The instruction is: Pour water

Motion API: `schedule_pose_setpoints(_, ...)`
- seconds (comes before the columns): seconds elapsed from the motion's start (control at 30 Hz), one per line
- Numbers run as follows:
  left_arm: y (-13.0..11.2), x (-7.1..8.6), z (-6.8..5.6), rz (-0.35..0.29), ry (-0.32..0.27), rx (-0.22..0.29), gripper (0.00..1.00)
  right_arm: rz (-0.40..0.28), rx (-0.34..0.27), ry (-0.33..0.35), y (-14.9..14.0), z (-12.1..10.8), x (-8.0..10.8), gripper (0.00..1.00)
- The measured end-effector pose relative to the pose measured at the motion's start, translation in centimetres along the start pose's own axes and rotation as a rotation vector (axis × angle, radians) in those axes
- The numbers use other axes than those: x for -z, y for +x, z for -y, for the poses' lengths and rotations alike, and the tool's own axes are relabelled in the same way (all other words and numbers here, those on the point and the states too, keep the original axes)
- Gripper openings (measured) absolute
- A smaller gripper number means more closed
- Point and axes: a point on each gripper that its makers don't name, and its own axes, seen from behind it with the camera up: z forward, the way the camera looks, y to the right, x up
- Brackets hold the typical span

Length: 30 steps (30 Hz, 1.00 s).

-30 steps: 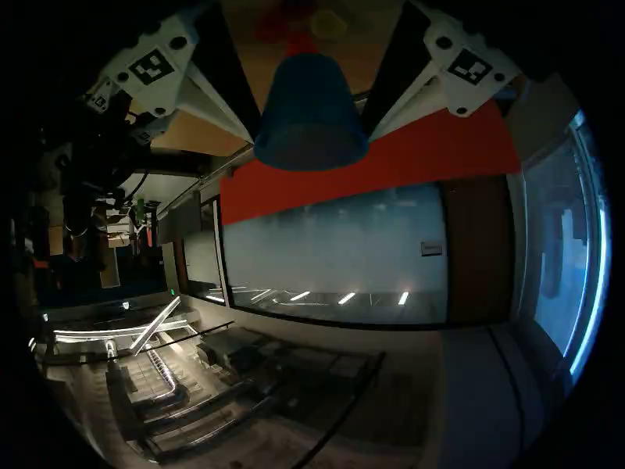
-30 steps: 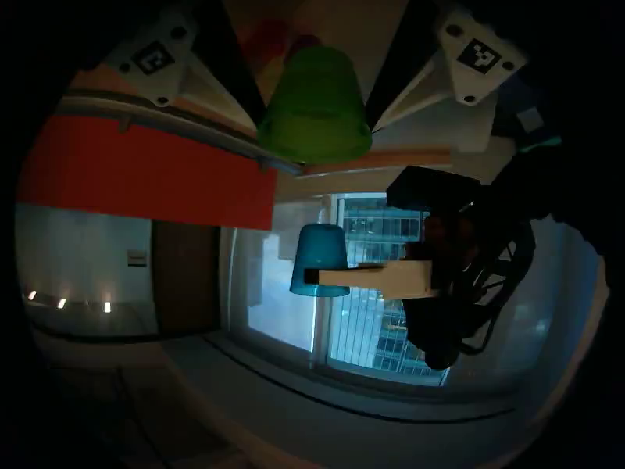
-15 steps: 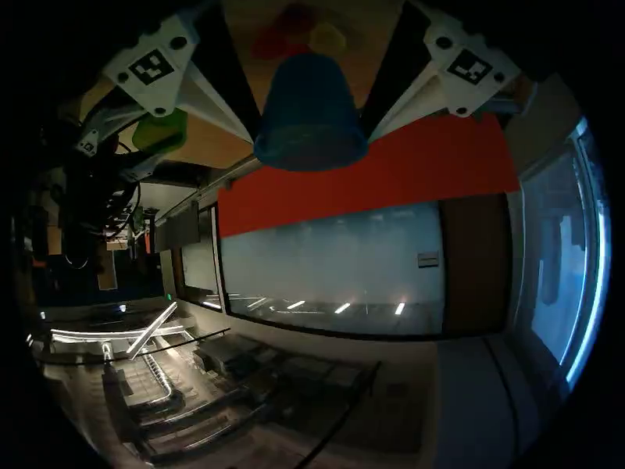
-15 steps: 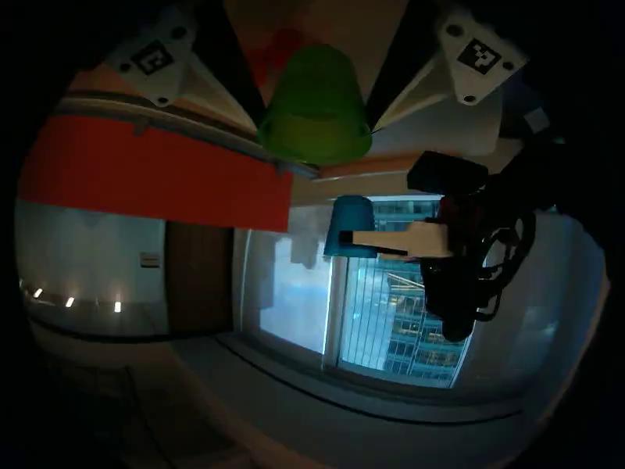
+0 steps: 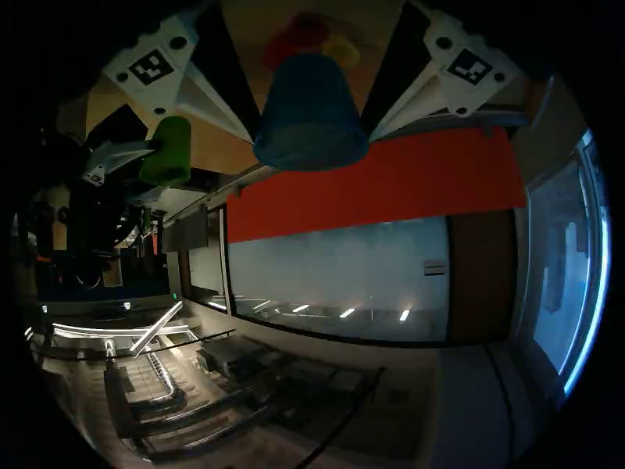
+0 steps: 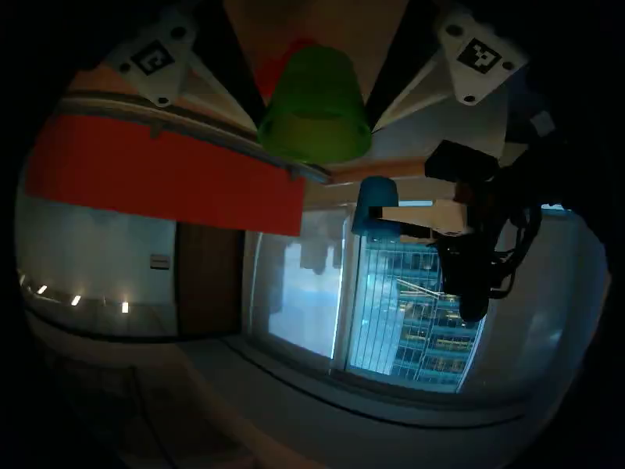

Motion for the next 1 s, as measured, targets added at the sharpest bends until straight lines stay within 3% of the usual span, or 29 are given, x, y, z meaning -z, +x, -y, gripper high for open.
schedule_pose_setpoints(0.4,-2.5,0.5,-1.1,0.022,-0.033,-0.001,0.86,-0.001,-0.014,-0.031,0.3,-1.4,1.2,0.89)
schedule_pose_setpoints(1.0,-8.5,1.0,-2.9,0.143,-0.102,-0.027,0.86,0.05,-0.008,-0.028,-1.4,-2.2,2.1,0.89)
